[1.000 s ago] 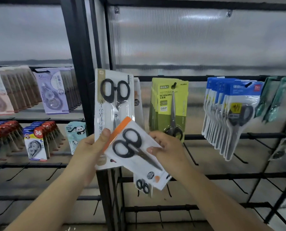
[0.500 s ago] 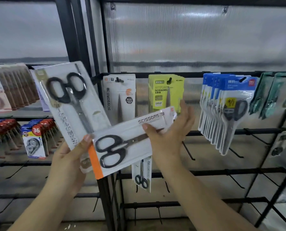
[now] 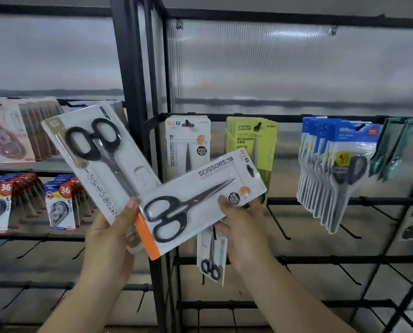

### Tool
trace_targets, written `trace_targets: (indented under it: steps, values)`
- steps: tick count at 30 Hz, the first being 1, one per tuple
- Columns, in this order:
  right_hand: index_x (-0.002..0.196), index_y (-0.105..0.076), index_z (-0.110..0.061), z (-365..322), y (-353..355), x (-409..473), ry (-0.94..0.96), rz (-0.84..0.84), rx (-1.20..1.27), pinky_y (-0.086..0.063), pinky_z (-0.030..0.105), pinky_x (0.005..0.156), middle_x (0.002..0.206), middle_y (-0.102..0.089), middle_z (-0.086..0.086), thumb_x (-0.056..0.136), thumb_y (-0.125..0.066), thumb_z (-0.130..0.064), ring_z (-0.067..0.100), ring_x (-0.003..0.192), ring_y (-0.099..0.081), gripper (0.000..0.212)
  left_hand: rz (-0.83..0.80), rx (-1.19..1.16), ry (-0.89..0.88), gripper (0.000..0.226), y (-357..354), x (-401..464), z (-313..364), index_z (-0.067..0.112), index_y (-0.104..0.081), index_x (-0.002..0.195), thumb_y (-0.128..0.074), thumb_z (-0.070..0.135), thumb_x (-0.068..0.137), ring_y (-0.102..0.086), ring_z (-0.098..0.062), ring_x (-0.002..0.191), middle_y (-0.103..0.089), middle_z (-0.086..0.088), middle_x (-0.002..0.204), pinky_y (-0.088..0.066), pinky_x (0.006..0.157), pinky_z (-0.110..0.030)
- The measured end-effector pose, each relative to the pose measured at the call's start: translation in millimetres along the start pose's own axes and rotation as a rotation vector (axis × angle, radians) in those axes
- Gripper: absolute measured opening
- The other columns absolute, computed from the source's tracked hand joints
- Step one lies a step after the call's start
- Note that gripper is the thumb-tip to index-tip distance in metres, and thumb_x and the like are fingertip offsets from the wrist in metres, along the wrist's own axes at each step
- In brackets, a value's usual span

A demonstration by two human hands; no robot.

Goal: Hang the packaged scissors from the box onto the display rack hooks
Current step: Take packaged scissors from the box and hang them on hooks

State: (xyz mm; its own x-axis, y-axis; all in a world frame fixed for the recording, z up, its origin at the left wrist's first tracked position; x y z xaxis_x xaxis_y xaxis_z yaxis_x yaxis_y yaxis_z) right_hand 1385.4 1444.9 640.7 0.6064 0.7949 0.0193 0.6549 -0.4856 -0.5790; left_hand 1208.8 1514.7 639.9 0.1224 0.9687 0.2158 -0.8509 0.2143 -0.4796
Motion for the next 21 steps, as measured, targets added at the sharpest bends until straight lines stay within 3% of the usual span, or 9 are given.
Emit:
trace_targets:
  steps: [4,6,8,11,13,16,18,21]
  values:
    - [0.123,-0.046,-0.014,-15.7,-4.7,6.6,0.1,-0.035,-0.044,-0.054,0.05,0.078,0.093,-0.071,0.003,0.085,-0.06,0.008,0.024,0.085,-0.068,0.046,-0.043,0.054,0.068,0.019,3.7,-4.3,-0.4,0.022,-0.075,0.081,-0.071,0.022,0.063,-0.072,-0.013,0.071,-0.075,-0.002,0.089,-0.058,0.056,-0.031]
    - [0.127,-0.046,-0.01,-26.1,-7.6,10.7,0.19,-0.048,-0.051,-0.056,0.046,0.078,0.087,-0.072,-0.003,0.084,-0.058,0.012,0.022,0.088,-0.068,0.05,-0.081,0.097,0.082,0.041,6.0,-6.0,-1.0,0.022,-0.076,0.08,-0.085,0.036,0.043,-0.072,-0.015,0.071,-0.075,-0.004,0.088,-0.057,0.055,-0.032]
    - [0.129,-0.047,-0.009,-35.2,-11.7,17.2,0.279,-0.048,-0.081,-0.056,0.043,0.082,0.084,-0.071,-0.009,0.084,-0.057,0.014,0.019,0.09,-0.067,0.051,-0.085,0.151,0.096,0.059,8.0,-7.5,-0.7,0.024,-0.076,0.082,-0.091,0.047,0.03,-0.071,-0.019,0.076,-0.075,-0.002,0.087,-0.057,0.064,-0.038]
    - [0.127,-0.047,-0.008,-44.8,-20.1,29.2,0.38,-0.032,-0.19,-0.056,0.036,0.076,0.091,-0.067,-0.004,0.083,-0.055,0.016,0.014,0.085,-0.066,0.051,-0.046,0.147,0.093,0.024,13.5,-6.4,2.1,0.023,-0.074,0.079,-0.077,0.028,0.055,-0.068,-0.022,0.078,-0.075,0.003,0.078,-0.051,0.069,-0.037]
    - [0.119,-0.051,-0.017,-49.0,-28.6,33.7,0.443,-0.051,-0.309,-0.053,0.038,0.078,0.092,-0.065,-0.003,0.083,-0.055,0.015,0.016,0.086,-0.065,0.049,-0.027,0.172,0.085,0.012,16.2,-6.4,5.5,0.025,-0.074,0.076,-0.071,0.02,0.065,-0.066,-0.02,0.075,-0.075,0.003,0.078,-0.047,0.07,-0.037]
    - [0.118,-0.049,-0.031,-49.5,-41.0,35.7,0.494,-0.095,-0.525,-0.051,0.044,0.09,0.106,-0.065,-0.004,0.084,-0.057,0.008,0.018,0.1,-0.063,0.054,0.002,0.199,0.068,0.018,22.1,-6.7,11.6,0.025,-0.067,0.088,-0.064,0.009,0.08,-0.067,-0.018,0.075,-0.074,0.007,0.075,-0.047,0.069,-0.035]
    - [0.133,-0.042,-0.03,-49.0,-45.8,37.3,0.49,-0.1,-0.608,-0.049,0.048,0.095,0.119,-0.062,-0.002,0.084,-0.058,0.005,0.023,0.111,-0.059,0.062,-0.012,0.205,0.058,0.02,25.5,-6.2,15.7,0.025,-0.066,0.09,-0.064,0.009,0.079,-0.069,-0.013,0.068,-0.074,0.008,0.075,-0.048,0.067,-0.034]
    - [0.136,-0.042,-0.025,-50.0,-47.9,38.1,0.504,-0.084,-0.594,-0.05,0.045,0.094,0.117,-0.063,0.0,0.085,-0.057,0.006,0.022,0.107,-0.061,0.062,-0.076,0.211,0.074,0.027,28.3,-7.6,20.5,0.025,-0.068,0.093,-0.067,0.017,0.067,-0.072,-0.014,0.071,-0.075,0.003,0.084,-0.055,0.064,-0.037]
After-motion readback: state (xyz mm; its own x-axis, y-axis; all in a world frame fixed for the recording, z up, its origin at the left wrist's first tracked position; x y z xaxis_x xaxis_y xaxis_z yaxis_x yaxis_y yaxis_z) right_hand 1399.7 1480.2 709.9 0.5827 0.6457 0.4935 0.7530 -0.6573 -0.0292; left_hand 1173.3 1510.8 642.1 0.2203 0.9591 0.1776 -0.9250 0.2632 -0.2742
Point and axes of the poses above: each hand's wrist, its own x-axis towards the middle knuckle, its own y-axis out of the back of the hand, z = x × y, the point moved 3 cm from there along x, towards the middle knuckle
